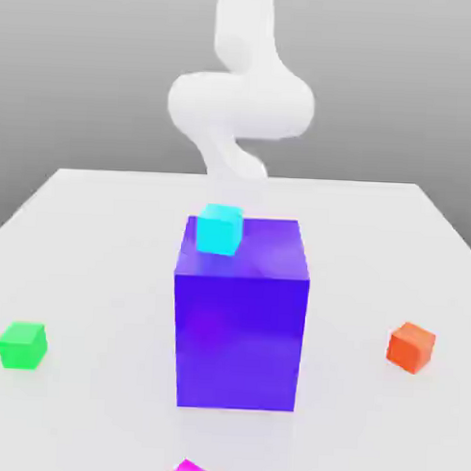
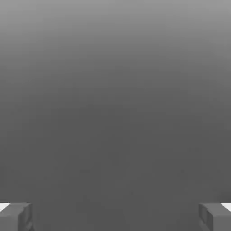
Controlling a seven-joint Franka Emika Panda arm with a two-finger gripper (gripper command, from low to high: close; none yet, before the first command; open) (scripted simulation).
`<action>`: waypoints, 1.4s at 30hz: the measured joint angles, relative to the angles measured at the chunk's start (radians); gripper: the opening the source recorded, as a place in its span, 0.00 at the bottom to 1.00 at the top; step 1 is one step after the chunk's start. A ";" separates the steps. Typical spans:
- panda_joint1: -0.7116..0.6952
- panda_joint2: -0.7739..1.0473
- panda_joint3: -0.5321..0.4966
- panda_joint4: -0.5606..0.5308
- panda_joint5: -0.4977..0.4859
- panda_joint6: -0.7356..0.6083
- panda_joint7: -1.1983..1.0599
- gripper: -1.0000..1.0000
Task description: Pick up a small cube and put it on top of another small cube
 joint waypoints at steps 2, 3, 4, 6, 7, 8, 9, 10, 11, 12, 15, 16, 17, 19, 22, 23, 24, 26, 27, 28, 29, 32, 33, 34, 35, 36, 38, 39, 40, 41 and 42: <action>0.013 0.077 -0.014 0.001 -0.017 0.023 -0.062 0.50; 0.019 0.114 -0.022 0.002 -0.024 0.034 -0.092 0.50; 0.026 0.150 -0.030 0.003 -0.030 0.044 -0.123 0.50; 0.038 0.223 -0.047 0.004 -0.039 0.066 -0.186 0.50; 0.044 0.259 -0.055 0.004 -0.043 0.077 -0.218 0.50; 0.049 0.295 -0.064 0.005 -0.045 0.087 -0.251 0.50; 0.054 0.331 -0.072 0.006 -0.046 0.098 -0.285 0.50; 0.058 0.367 -0.080 0.006 -0.046 0.109 -0.319 0.50; 0.063 0.404 -0.088 0.007 -0.045 0.120 -0.355 0.50; 0.068 0.440 -0.096 0.007 -0.043 0.131 -0.391 0.50; 0.076 0.549 -0.115 0.009 -0.029 0.164 -0.505 0.50; 0.077 0.585 -0.119 0.009 -0.022 0.175 -0.545 0.50; 0.077 0.622 -0.122 0.010 -0.014 0.186 -0.585 0.50; 0.074 0.695 -0.126 0.011 0.003 0.208 -0.666 0.50; 0.058 0.805 -0.117 0.012 0.031 0.240 -0.789 0.50; 0.052 0.841 -0.112 0.013 0.040 0.251 -0.830 0.50; 0.044 0.878 -0.105 0.013 0.048 0.262 -0.871 0.50; 0.026 0.950 -0.090 0.015 0.062 0.283 -0.950 0.50; 0.015 0.986 -0.081 0.015 0.067 0.294 -0.988 0.50; 0.004 1.022 -0.071 0.016 0.071 0.305 -1.025 0.50; -0.006 1.059 -0.061 0.018 0.074 0.320 -1.053 0.50; -0.023 1.167 -0.043 0.037 0.085 0.393 -1.083 0.50; -0.027 1.203 -0.039 0.045 0.088 0.421 -1.088 0.50; -0.030 1.228 -0.035 0.050 0.091 0.440 -1.090 0.00; -0.030 1.228 -0.035 0.050 0.091 0.440 -1.090 0.00; -0.030 1.228 -0.035 0.050 0.091 0.440 -1.090 0.00; -0.030 1.228 -0.035 0.050 0.091 0.438 -1.090 0.00; -0.030 1.228 -0.035 0.050 0.091 0.437 -1.090 0.00; -0.031 1.240 -0.034 0.053 0.092 0.447 -1.091 0.00; -0.030 1.229 -0.035 0.050 0.091 0.438 -1.091 0.00; -0.028 1.205 -0.038 0.045 0.088 0.419 -1.089 0.00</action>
